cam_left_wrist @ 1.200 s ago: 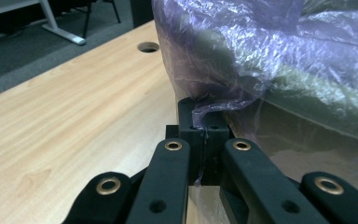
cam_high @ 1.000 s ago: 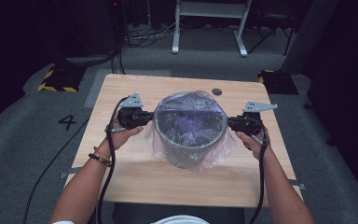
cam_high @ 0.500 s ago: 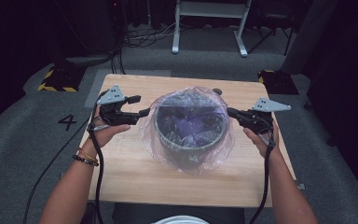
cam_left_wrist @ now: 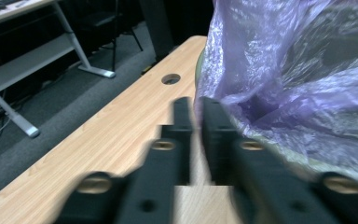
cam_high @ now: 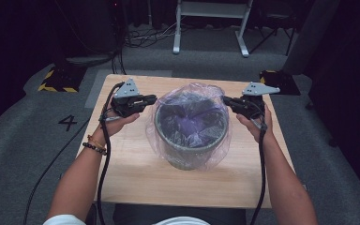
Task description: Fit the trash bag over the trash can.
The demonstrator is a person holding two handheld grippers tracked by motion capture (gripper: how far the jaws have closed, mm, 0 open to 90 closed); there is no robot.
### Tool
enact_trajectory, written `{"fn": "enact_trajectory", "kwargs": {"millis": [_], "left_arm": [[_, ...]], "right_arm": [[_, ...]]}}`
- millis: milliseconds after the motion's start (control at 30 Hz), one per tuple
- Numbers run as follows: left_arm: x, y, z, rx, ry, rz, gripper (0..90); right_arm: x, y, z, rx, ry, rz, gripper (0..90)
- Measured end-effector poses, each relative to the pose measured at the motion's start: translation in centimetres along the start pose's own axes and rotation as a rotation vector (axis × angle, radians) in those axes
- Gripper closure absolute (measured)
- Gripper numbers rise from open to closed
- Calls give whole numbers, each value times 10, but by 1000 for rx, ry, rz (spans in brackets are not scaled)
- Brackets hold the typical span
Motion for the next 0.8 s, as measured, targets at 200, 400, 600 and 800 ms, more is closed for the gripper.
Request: {"fn": "enact_trajectory", "kwargs": {"millis": [200,400,600,800], "left_arm": [[6,-12,-27,-6,-55,59,900],[24,-20,-54,2,-137,120,900],[52,-15,-75,14,-245,135,900],[65,-5,-77,48,-252,126,900]], "right_arm": [[-1,10,-21,-17,-56,-26,900],[18,15,-40,-53,-118,-60,900],[38,17,-48,-67,-156,-74,900],[53,15,-48,-80,-161,-82,900]]}}
Point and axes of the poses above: each handheld gripper's, and its own axes: z roughly backward along the jaws, x roughly out of its underside, y roughly to its right, the point moved 8 cm from there along -z, roughly forward along the jaws, and after that the axes turned 9 degrees about -y, right-handed, at the moved point
